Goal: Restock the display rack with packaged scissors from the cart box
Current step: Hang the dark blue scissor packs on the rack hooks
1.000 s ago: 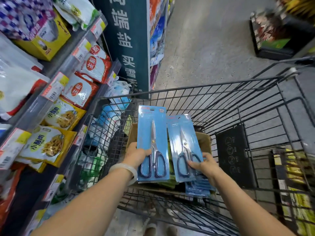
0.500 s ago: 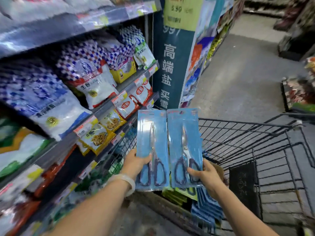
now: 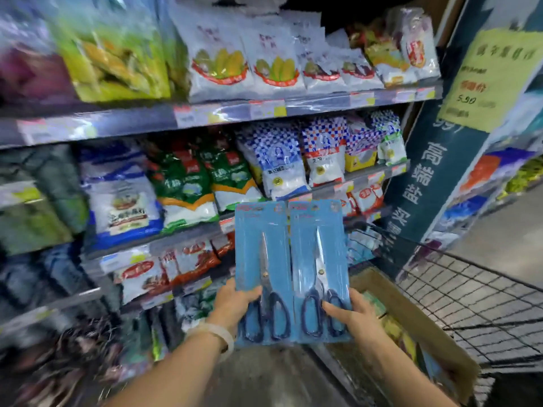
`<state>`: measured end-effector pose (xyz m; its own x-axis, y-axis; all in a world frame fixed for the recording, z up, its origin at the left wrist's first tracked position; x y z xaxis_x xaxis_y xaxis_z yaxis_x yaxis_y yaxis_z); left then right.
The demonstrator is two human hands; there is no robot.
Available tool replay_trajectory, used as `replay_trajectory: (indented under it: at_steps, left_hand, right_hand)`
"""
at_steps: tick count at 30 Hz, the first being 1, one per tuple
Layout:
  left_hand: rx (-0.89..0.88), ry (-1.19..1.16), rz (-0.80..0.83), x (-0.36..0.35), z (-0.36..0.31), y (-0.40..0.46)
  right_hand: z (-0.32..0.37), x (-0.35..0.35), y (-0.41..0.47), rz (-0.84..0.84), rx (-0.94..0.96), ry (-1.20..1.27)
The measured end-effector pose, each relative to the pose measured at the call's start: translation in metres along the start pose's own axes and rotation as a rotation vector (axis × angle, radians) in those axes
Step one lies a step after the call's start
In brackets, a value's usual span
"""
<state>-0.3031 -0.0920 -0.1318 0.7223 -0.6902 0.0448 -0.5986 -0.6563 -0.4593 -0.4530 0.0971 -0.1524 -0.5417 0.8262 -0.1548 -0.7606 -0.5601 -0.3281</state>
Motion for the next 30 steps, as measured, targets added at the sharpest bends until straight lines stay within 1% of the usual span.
replay_trajectory:
  at_steps: [5, 11, 14, 16, 22, 25, 30]
  left_hand:
    - [-0.003, -0.117, -0.187, 0.104, 0.023, -0.04]
    - [-0.05, -0.245, -0.401, 0.236, 0.056, -0.11]
    - [-0.098, -0.214, -0.495, 0.307, 0.069, -0.153]
    - [-0.097, -0.223, -0.565, 0.356, 0.08, -0.185]
    - [-0.009, -0.292, -0.651, 0.486, 0.125, -0.254]
    - [0.003, -0.309, -0.703, 0.53, 0.139, -0.279]
    - [0.007, -0.314, -0.743, 0.584, 0.157, -0.29]
  right_hand:
    - [-0.014, -0.099, -0.014, 0.189, -0.032, -0.077]
    - [-0.041, -0.241, -0.063, 0.414, -0.034, -0.153]
    - [-0.065, -0.314, -0.096, 0.491, -0.034, -0.197]
    - [-0.083, -0.362, -0.125, 0.533, -0.031, -0.21]
    - [-0.135, -0.485, -0.203, 0.664, -0.073, -0.213]
    - [-0.153, -0.531, -0.23, 0.71, -0.084, -0.218]
    - [-0.172, -0.584, -0.249, 0.721, -0.098, -0.24]
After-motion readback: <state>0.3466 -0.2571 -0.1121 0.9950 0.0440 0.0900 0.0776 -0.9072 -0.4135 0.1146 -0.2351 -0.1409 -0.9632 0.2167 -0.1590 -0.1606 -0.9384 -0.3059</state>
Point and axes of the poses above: each hand's wrist, its own y-axis towards the middle knuckle, its own x-axis out of the back of the hand, z = x × y, the point moved 5 cm from there along y, towards the middle knuckle, and after that the axes turned 8 degrees about y, right-handed, at the moved point
